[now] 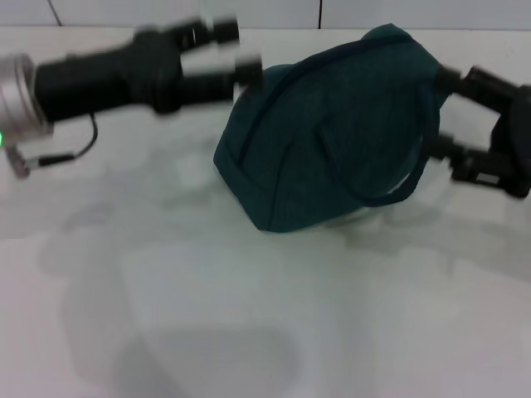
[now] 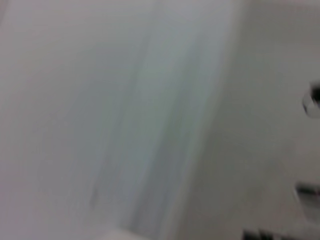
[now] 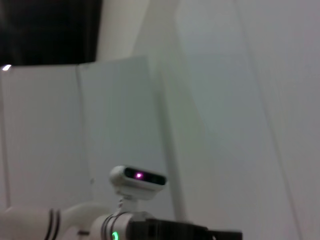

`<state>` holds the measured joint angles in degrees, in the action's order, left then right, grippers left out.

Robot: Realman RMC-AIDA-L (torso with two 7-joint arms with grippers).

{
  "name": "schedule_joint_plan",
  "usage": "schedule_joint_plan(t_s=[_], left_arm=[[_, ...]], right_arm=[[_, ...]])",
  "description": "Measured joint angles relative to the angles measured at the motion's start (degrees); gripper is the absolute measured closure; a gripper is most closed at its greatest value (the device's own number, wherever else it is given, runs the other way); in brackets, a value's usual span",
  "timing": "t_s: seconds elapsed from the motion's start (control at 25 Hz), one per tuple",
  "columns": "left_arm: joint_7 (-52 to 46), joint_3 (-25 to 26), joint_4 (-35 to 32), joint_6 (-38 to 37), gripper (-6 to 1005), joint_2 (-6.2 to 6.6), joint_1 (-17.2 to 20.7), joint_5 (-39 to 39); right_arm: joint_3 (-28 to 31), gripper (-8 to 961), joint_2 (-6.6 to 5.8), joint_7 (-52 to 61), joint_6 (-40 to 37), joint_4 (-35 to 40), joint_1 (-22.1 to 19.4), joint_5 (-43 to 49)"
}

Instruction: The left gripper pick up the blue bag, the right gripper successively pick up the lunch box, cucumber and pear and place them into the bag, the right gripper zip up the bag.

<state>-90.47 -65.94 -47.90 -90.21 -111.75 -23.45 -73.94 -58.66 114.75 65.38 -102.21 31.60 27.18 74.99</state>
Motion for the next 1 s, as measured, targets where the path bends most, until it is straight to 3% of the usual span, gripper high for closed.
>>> schedule_joint_plan(t_s=[0.12,0.24,0.52,1.0], left_arm=[[2.7,1.2,0.0,-2.9,106,-0.14,0.4,-4.7],[8.5,3.3,0.1,-5.8,106,-1.00,2.2,-9.4],[15.2,3.6,0.8,-10.5,106,-1.10,4.0,-12.0],[21.0,5.8,5.8,-12.9,106,-0.83,5.5,-14.5]], right_arm=[[-0.6,115,0.34,-2.6,-1.0,0.2,0.4,2.4],[-5.6,116,0.50,-5.0,0.0,0.3,1.4,3.9],[-11.3,118,0.65,-5.1,3.5,0.3,2.6,4.1],[-13.3,121,0.66,-5.8,6.4,-0.4,2.4,5.0]])
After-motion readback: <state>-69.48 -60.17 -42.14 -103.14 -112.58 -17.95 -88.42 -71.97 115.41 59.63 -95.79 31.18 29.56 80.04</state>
